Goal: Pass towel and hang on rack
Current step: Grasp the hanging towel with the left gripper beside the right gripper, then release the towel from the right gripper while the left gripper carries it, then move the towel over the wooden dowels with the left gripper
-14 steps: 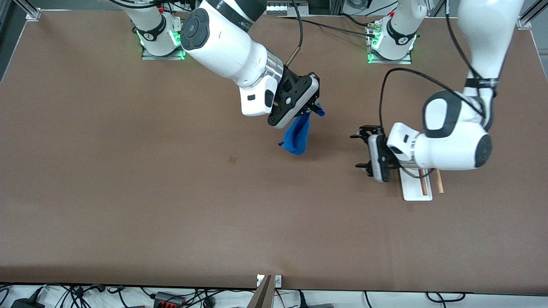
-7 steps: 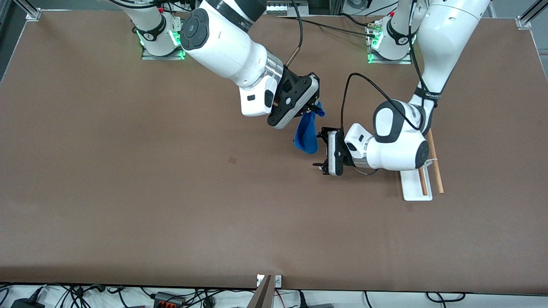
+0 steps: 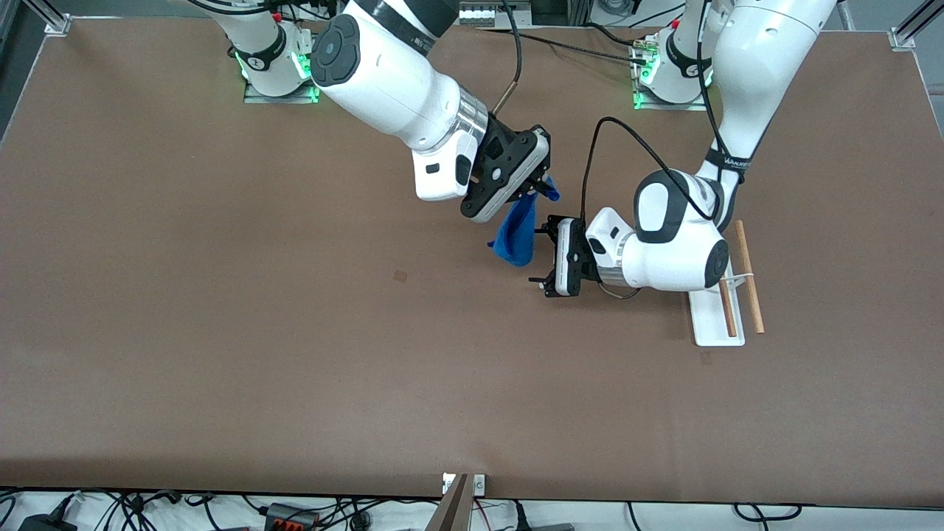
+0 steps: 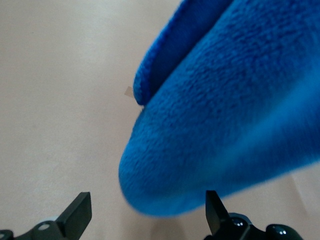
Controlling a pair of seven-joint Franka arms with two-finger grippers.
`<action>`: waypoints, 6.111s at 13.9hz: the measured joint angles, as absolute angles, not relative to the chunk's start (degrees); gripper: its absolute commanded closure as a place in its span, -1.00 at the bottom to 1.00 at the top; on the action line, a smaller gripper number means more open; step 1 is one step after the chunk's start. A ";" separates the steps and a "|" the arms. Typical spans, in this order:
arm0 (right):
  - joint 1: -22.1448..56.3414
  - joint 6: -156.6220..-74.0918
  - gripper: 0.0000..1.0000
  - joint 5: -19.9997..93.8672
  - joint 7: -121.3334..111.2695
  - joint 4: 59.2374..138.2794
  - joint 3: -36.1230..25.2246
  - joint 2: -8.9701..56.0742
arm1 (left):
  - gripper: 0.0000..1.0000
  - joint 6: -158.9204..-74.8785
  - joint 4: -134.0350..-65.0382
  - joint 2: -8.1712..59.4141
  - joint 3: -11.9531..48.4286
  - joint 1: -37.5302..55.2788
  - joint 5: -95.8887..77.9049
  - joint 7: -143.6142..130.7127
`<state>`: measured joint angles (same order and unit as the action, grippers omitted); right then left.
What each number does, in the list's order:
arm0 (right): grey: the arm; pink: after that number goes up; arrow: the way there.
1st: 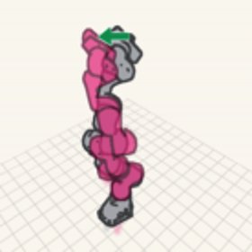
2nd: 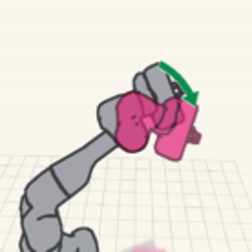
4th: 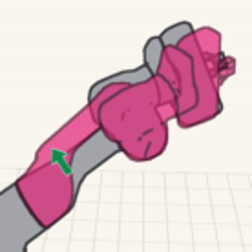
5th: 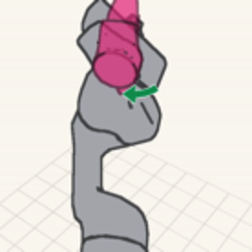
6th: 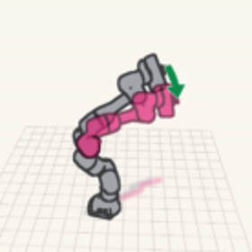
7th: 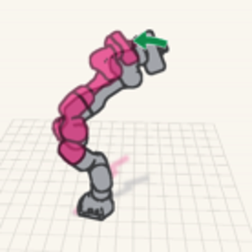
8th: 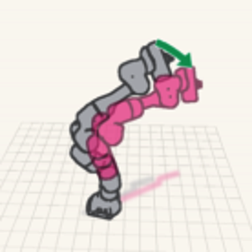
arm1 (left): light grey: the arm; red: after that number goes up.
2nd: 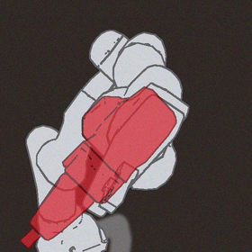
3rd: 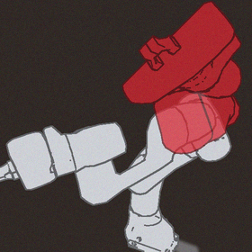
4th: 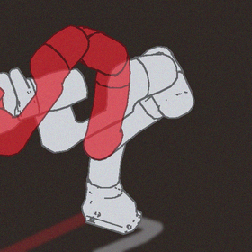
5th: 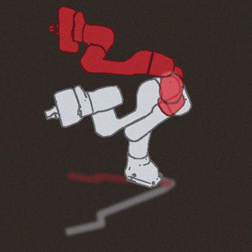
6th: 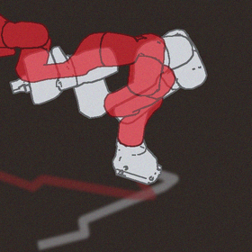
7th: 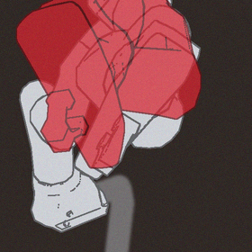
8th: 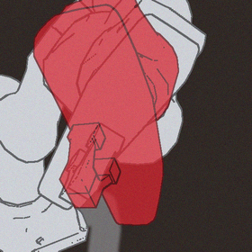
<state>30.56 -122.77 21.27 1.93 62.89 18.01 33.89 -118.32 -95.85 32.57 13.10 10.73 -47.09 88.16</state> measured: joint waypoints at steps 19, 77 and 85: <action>30.55 -122.78 -1.00 20.78 1.91 62.89 17.95 34.37 | 0.99 -118.52 -95.76 32.93 12.90 12.28 -48.73 91.42; 13.47 -96.70 -1.00 1.90 13.81 69.11 -0.79 29.95 | 0.96 -96.83 -88.27 26.97 8.29 -14.84 -4.54 59.96; 5.30 -96.24 -1.00 1.57 8.53 72.21 -1.61 23.57 | 0.95 -98.10 -88.35 28.42 8.24 -16.70 -4.54 63.66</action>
